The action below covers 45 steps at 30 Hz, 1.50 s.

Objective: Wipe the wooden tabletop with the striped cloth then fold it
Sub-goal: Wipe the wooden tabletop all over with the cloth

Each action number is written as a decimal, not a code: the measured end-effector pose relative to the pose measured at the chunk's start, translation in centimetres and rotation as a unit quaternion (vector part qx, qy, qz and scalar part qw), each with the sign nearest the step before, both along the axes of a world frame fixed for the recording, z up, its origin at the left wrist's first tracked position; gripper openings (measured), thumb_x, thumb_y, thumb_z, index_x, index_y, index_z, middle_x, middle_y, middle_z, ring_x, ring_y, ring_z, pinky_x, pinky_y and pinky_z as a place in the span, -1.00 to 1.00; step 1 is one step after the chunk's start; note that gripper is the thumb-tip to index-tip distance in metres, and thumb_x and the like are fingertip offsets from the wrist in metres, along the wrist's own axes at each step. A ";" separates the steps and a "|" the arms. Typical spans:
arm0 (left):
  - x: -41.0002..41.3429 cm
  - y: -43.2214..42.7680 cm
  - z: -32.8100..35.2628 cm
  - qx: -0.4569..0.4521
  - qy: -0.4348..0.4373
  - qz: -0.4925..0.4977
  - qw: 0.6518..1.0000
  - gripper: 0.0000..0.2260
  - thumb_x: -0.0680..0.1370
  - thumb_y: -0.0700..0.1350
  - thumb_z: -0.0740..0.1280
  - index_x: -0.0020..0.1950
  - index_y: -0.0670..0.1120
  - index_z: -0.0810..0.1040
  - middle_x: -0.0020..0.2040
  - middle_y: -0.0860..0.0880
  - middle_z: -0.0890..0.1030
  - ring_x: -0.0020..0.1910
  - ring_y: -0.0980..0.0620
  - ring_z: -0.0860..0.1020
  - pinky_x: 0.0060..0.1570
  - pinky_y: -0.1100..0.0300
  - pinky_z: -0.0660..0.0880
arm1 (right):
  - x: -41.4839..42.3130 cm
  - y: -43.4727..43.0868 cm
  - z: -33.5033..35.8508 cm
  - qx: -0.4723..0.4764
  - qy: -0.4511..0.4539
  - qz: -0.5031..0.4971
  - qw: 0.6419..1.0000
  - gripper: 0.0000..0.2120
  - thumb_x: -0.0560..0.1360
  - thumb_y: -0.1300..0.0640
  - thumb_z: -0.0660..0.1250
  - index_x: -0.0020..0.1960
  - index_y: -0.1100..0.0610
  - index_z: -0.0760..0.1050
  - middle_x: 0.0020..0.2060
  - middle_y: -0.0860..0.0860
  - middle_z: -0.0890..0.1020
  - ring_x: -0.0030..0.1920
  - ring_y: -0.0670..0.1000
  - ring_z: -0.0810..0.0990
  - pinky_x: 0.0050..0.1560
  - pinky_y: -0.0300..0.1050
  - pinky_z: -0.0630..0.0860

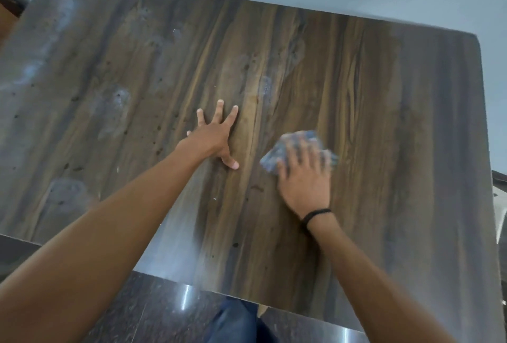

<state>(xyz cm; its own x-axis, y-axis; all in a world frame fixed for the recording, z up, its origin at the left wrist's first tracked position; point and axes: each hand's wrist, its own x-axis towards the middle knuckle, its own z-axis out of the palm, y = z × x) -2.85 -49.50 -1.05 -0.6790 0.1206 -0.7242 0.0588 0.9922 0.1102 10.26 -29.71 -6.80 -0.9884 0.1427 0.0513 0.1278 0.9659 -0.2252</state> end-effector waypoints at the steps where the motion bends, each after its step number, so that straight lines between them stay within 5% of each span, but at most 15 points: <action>1: 0.1 0.0 -0.2 0.002 0.008 -0.004 1.000 0.34 0.22 0.12 0.65 0.55 0.19 -0.39 0.54 0.06 -0.49 0.52 -0.38 -0.34 0.41 -0.44 0.10 | 1.8 -0.8 -0.2 0.011 0.006 0.108 0.994 -0.48 0.66 -0.18 0.03 0.59 -0.10 0.24 0.58 0.00 0.27 0.57 0.12 0.23 0.55 0.21 0.07; 3: 0.2 0.0 -0.2 0.003 0.016 -0.008 1.000 0.34 0.21 0.14 0.65 0.56 0.19 -0.39 0.54 0.05 -0.47 0.52 -0.39 -0.33 0.40 -0.44 0.11 | 3.1 1.1 -0.8 0.013 0.004 0.178 0.984 -0.49 0.67 -0.19 0.03 0.59 -0.13 0.24 0.59 -0.03 0.26 0.58 0.10 0.22 0.56 0.16 0.07; 6: 0.3 -0.2 0.1 0.000 0.013 -0.004 1.000 0.32 0.24 0.13 0.64 0.56 0.18 -0.39 0.55 0.05 -0.47 0.52 -0.38 -0.33 0.40 -0.45 0.12 | 2.5 1.3 -0.2 -0.010 0.004 -0.061 0.998 -0.50 0.68 -0.15 0.08 0.59 -0.09 0.23 0.59 0.00 0.26 0.57 0.14 0.22 0.55 0.23 0.08; 7: 0.3 -0.2 0.1 0.002 0.015 -0.007 1.000 0.32 0.24 0.13 0.64 0.56 0.18 -0.39 0.55 0.04 -0.47 0.52 -0.38 -0.33 0.40 -0.45 0.12 | 3.3 -0.4 -0.2 -0.012 -0.007 -0.052 0.999 -0.50 0.68 -0.15 0.06 0.60 -0.08 0.22 0.59 0.02 0.25 0.57 0.15 0.21 0.54 0.24 0.07; 10: 0.5 0.0 0.3 0.008 0.021 -0.013 1.000 0.32 0.22 0.15 0.64 0.57 0.18 -0.38 0.56 0.04 -0.44 0.52 -0.39 -0.31 0.40 -0.45 0.12 | 6.5 -1.9 -0.6 0.012 -0.013 0.195 0.981 -0.49 0.68 -0.18 -0.01 0.61 -0.12 0.18 0.60 -0.01 0.22 0.59 0.10 0.18 0.57 0.17 0.03; 14: 0.9 -0.4 0.5 0.015 0.030 0.001 0.999 0.30 0.23 0.14 0.64 0.58 0.17 -0.33 0.58 0.06 -0.40 0.54 -0.36 -0.29 0.40 -0.44 0.13 | 5.2 -1.0 -0.1 -0.012 -0.010 -0.048 0.999 -0.49 0.67 -0.14 0.07 0.60 -0.09 0.22 0.59 0.02 0.26 0.58 0.14 0.20 0.56 0.21 0.01; 18: 2.4 -0.7 0.2 0.023 0.048 -0.006 0.999 0.30 0.20 0.23 0.62 0.59 0.15 -0.31 0.60 0.04 -0.34 0.54 -0.38 -0.26 0.43 -0.43 0.08 | 8.3 -0.6 -0.3 0.010 -0.023 0.215 0.976 -0.49 0.68 -0.18 -0.01 0.61 -0.14 0.17 0.60 -0.02 0.22 0.59 0.10 0.19 0.57 0.20 0.06; 22: 4.7 -2.0 -1.0 0.022 0.029 -0.001 0.999 0.34 0.18 0.23 0.63 0.58 0.17 -0.35 0.57 0.04 -0.42 0.52 -0.40 -0.30 0.41 -0.46 0.06 | 8.1 -0.5 0.1 -0.006 -0.010 -0.034 0.999 -0.49 0.68 -0.15 0.04 0.60 -0.08 0.22 0.59 0.03 0.25 0.57 0.14 0.21 0.54 0.23 0.08; 26: 4.9 -2.0 -1.3 0.031 0.042 0.001 0.999 0.37 0.13 0.23 0.65 0.58 0.17 -0.33 0.58 0.04 -0.41 0.52 -0.41 -0.31 0.41 -0.47 0.04 | 13.3 -1.5 -0.6 0.009 -0.018 0.222 0.975 -0.50 0.68 -0.19 0.02 0.61 -0.15 0.18 0.60 -0.04 0.22 0.59 0.07 0.19 0.57 0.16 0.04; 29: 5.3 -2.1 -0.6 0.028 0.039 0.015 0.999 0.35 0.16 0.19 0.65 0.58 0.18 -0.32 0.58 0.07 -0.41 0.52 -0.38 -0.31 0.39 -0.48 0.06 | 12.3 -0.7 0.0 -0.012 -0.013 -0.046 0.999 -0.49 0.67 -0.16 0.03 0.60 -0.09 0.22 0.59 0.02 0.25 0.58 0.13 0.20 0.56 0.23 0.02; 30: 5.3 -2.0 -0.6 0.033 0.040 0.017 0.999 0.34 0.17 0.18 0.65 0.58 0.18 -0.32 0.58 0.08 -0.40 0.53 -0.38 -0.31 0.38 -0.50 0.07 | 13.0 -2.1 0.3 -0.021 -0.036 -0.043 0.998 -0.48 0.67 -0.15 0.03 0.61 -0.08 0.20 0.60 0.03 0.23 0.59 0.14 0.18 0.56 0.24 0.01; 33: 5.6 -1.8 -0.4 0.038 0.041 0.014 0.998 0.32 0.18 0.17 0.65 0.59 0.18 -0.31 0.58 0.08 -0.39 0.53 -0.37 -0.31 0.38 -0.50 0.07 | 18.2 -3.8 0.0 0.004 -0.033 0.251 0.967 -0.49 0.69 -0.19 -0.01 0.62 -0.14 0.14 0.62 -0.05 0.15 0.60 0.08 0.16 0.59 0.17 0.00; 37: 5.4 -1.9 -0.5 0.027 0.036 0.021 0.999 0.33 0.18 0.17 0.65 0.58 0.19 -0.33 0.58 0.08 -0.40 0.52 -0.37 -0.31 0.39 -0.49 0.05 | 17.9 -1.8 -0.1 -0.011 -0.022 -0.035 0.999 -0.50 0.67 -0.15 0.09 0.59 -0.10 0.24 0.59 0.00 0.25 0.58 0.11 0.22 0.57 0.18 0.02; 41: 5.4 -1.8 -0.7 0.036 0.042 0.020 0.998 0.34 0.17 0.17 0.66 0.58 0.20 -0.31 0.58 0.10 -0.39 0.53 -0.37 -0.31 0.39 -0.49 0.06 | 21.5 -3.7 -0.2 0.006 -0.027 0.211 0.977 -0.51 0.69 -0.19 0.00 0.60 -0.14 0.20 0.61 -0.05 0.20 0.59 0.07 0.20 0.58 0.17 0.07; 45: 5.4 -1.9 -0.5 0.038 0.041 0.027 0.998 0.32 0.18 0.15 0.66 0.58 0.20 -0.31 0.58 0.11 -0.39 0.53 -0.36 -0.31 0.37 -0.50 0.09 | 16.9 -3.5 0.2 -0.018 -0.036 -0.038 0.998 -0.49 0.67 -0.15 0.07 0.60 -0.11 0.22 0.60 0.00 0.23 0.59 0.12 0.19 0.57 0.21 0.01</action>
